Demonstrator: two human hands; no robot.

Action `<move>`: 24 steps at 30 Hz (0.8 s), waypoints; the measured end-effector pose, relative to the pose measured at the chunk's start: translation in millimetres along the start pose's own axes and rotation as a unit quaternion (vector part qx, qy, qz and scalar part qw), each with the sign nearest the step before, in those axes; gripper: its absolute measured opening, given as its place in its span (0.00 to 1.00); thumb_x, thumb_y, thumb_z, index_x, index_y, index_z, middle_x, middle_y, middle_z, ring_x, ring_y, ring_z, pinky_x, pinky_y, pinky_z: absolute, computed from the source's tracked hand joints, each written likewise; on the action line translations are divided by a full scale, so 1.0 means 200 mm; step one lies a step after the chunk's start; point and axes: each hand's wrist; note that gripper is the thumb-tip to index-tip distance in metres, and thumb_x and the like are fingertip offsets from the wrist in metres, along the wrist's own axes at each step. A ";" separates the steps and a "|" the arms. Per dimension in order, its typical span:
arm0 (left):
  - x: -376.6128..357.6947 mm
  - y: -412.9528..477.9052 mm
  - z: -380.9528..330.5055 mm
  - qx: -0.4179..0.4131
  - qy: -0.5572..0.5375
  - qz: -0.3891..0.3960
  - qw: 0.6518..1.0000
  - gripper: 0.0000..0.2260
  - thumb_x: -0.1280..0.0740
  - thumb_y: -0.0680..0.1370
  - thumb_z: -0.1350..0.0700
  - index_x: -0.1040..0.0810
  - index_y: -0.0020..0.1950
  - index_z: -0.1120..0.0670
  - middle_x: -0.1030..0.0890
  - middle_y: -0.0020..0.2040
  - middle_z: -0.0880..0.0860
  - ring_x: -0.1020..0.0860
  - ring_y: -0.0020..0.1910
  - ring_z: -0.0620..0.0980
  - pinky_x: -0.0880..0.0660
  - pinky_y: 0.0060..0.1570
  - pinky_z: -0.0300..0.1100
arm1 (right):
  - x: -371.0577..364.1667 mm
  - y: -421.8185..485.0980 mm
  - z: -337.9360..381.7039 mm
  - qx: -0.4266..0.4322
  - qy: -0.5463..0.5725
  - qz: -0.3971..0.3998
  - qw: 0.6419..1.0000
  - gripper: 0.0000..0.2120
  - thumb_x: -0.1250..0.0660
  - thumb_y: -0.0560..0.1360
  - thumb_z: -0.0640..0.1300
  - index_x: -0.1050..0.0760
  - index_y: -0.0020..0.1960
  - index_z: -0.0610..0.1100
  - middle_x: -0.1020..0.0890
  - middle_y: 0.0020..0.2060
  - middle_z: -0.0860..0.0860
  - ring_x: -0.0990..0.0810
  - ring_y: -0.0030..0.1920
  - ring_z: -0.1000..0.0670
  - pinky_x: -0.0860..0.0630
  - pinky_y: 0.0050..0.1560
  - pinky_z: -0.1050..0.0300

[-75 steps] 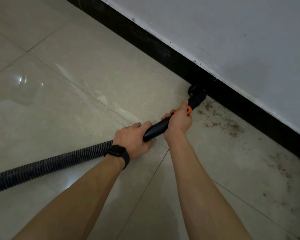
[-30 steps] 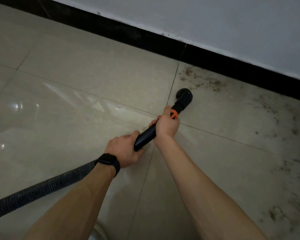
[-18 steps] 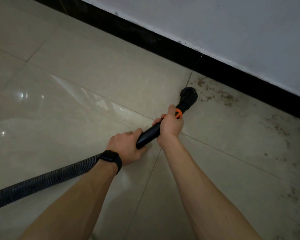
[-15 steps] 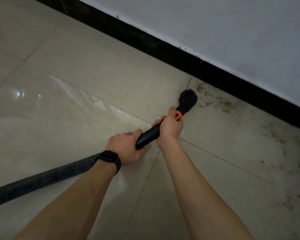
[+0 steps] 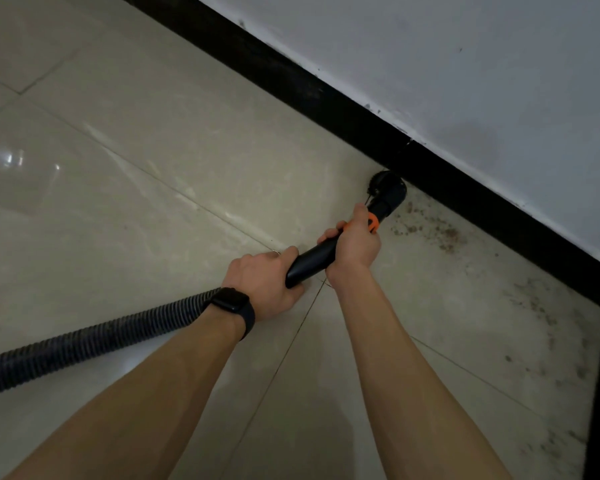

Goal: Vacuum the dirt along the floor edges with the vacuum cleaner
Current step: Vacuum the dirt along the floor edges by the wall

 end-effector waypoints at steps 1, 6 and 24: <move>0.00 0.01 -0.01 0.000 0.001 -0.005 1.000 0.14 0.44 0.70 0.37 0.43 0.46 0.43 0.30 0.36 0.45 0.29 0.31 0.52 0.33 0.32 0.42 | 0.00 0.01 0.01 0.001 -0.002 0.001 1.000 0.13 0.30 0.81 0.51 0.29 0.49 0.43 0.26 0.26 0.51 0.29 0.22 0.52 0.27 0.26 0.58; -0.02 0.07 -0.02 0.029 -0.008 -0.022 0.999 0.15 0.38 0.72 0.39 0.38 0.49 0.44 0.29 0.36 0.45 0.27 0.32 0.52 0.31 0.33 0.42 | -0.06 0.06 0.06 0.006 -0.028 0.017 0.999 0.12 0.30 0.81 0.50 0.28 0.48 0.42 0.26 0.26 0.51 0.28 0.22 0.51 0.27 0.26 0.58; 0.05 -0.31 0.15 0.015 -0.003 0.048 0.999 0.14 0.39 0.71 0.38 0.42 0.45 0.41 0.28 0.34 0.44 0.25 0.32 0.49 0.28 0.33 0.42 | 0.01 -0.25 -0.23 -0.015 -0.015 -0.015 1.000 0.13 0.31 0.80 0.53 0.26 0.52 0.43 0.25 0.27 0.52 0.27 0.22 0.51 0.26 0.26 0.59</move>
Point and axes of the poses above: each hand's wrist, its own y-axis towards the middle knuckle, its own x-axis out of the back of the hand, z = x × y
